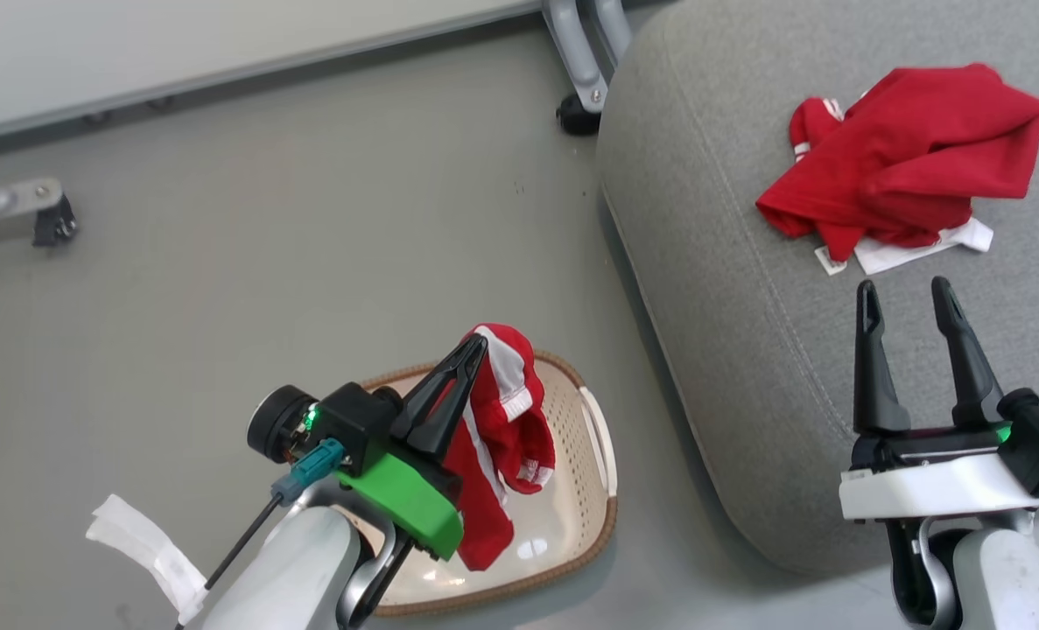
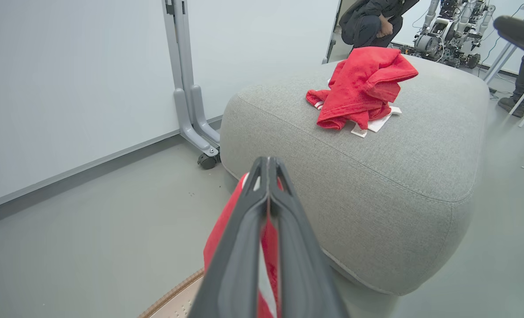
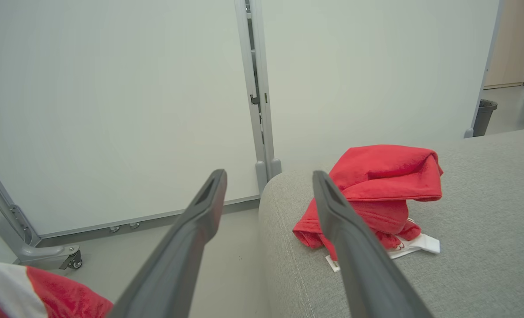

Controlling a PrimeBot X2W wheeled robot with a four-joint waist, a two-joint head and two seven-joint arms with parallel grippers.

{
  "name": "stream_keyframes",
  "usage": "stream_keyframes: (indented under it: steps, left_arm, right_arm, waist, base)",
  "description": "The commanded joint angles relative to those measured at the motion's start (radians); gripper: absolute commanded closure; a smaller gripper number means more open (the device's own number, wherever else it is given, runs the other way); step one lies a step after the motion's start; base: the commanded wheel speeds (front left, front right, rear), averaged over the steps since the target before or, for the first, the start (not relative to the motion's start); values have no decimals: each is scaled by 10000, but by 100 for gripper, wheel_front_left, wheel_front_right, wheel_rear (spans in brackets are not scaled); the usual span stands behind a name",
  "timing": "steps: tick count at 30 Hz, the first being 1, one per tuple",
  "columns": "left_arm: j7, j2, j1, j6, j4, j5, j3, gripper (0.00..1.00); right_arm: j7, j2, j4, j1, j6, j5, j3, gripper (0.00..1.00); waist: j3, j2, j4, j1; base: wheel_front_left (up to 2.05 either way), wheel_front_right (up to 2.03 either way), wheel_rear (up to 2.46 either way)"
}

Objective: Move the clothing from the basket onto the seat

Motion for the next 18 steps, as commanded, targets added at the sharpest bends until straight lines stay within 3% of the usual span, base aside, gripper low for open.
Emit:
stream_keyframes:
  steps: [1, 14, 18]
  left_arm:
    - [-30, -68, 206, 15, -246, 93, 188, 100]
    - [-30, -488, 36, 15, -1962, 428, 1439, 100]
    - [-30, -624, -143, 15, -2070, 402, 1487, 100]
  right_arm:
    - [-29, -24, 45, 223, -10, -65, 53, 0]
    - [-27, -19, 379, 748, -10, -29, 787, 0]
    - [-27, -13, 627, 790, -10, -59, 1553, 0]
  waist:
    - [-938, 0, 47, 1]
    - [-1714, 0, -301, 1]
    - [-1779, 0, -348, 1]
  base:
    - [0, 0, 0]
    - [0, 0, 0]
    - [0, 0, 0]
